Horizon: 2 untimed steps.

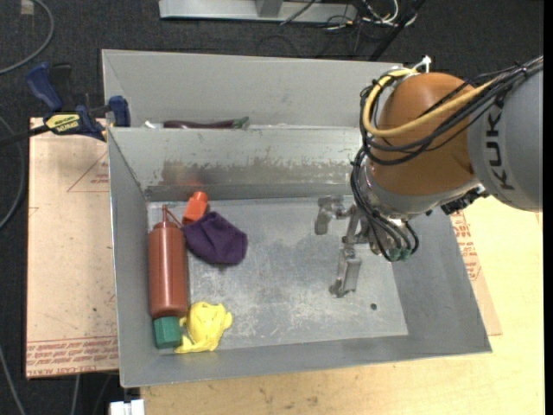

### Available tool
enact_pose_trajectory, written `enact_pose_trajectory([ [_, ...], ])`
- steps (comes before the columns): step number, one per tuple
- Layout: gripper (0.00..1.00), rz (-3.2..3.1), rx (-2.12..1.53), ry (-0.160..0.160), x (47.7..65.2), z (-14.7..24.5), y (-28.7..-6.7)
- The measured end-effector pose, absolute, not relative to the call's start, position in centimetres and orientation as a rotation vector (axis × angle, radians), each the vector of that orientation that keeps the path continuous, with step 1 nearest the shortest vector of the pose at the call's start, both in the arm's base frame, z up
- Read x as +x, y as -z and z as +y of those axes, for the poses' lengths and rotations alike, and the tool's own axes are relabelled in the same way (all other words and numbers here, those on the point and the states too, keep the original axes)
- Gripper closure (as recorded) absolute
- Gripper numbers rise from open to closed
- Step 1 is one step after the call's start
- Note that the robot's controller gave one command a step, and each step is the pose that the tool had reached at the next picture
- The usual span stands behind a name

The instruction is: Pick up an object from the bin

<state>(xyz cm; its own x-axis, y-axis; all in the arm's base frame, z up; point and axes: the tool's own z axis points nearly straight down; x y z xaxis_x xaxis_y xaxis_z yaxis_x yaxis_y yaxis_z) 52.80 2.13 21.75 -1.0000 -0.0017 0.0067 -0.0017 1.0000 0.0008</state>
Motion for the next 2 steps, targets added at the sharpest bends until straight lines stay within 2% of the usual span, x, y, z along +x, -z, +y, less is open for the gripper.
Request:
enact_pose_trajectory([
  [1,0.00,-3.140,0.002,0.001,52.9,2.1,-22.0],
  [2,0.00,-3.138,-0.006,0.002,52.9,1.9,-23.9],
])
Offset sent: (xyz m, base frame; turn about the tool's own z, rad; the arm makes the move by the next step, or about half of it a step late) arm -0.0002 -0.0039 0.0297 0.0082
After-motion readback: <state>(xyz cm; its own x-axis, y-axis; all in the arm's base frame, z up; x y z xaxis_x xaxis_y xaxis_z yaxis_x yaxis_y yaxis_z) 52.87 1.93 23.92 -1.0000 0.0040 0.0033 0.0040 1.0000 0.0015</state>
